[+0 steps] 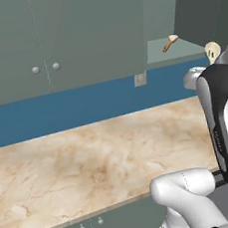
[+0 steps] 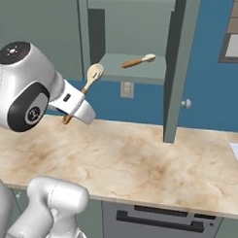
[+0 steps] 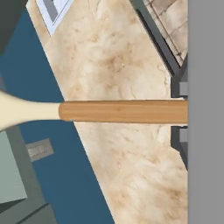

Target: Organize the utensils by type. Pick up the wooden spoons from the counter and place them in the open cabinet. Then pick up the metallic utensils from the counter and place them in the open drawer.

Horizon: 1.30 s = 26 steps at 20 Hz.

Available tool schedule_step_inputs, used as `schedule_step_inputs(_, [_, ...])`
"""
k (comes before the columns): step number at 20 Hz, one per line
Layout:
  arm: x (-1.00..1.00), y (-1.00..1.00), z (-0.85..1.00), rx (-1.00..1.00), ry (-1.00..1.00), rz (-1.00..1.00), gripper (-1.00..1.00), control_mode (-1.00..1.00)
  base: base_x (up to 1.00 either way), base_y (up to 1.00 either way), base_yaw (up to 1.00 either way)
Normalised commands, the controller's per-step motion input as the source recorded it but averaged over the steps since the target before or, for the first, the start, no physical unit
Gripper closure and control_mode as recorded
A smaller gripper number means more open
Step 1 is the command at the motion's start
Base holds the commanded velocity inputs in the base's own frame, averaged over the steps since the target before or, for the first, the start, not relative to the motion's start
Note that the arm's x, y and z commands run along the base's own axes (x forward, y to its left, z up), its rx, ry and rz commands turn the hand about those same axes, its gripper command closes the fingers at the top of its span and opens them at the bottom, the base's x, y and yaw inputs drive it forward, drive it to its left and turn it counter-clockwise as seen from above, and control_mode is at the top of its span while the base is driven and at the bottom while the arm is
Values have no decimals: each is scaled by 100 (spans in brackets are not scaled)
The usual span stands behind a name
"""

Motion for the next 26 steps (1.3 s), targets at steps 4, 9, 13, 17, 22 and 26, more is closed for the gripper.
schedule_step_inputs(4, [49, -1, 4, 2, -14, -5, 100, -100, 0, 0, 0])
schedule_step_inputs(9, [32, -22, 6, 3, 0, 0, 100, -100, 0, 0, 0])
schedule_step_inputs(13, [17, -24, 0, 7, -4, 2, 100, -100, 0, 0, 0])
schedule_step_inputs(17, [22, -11, 0, 9, -12, -2, 100, -100, 0, 0, 0])
schedule_step_inputs(22, [7, -2, 0, 1, -19, -1, 100, -100, 0, 0, 0])
schedule_step_inputs(26, [18, -10, 0, 0, -13, 0, 100, -100, 0, 0, 0])
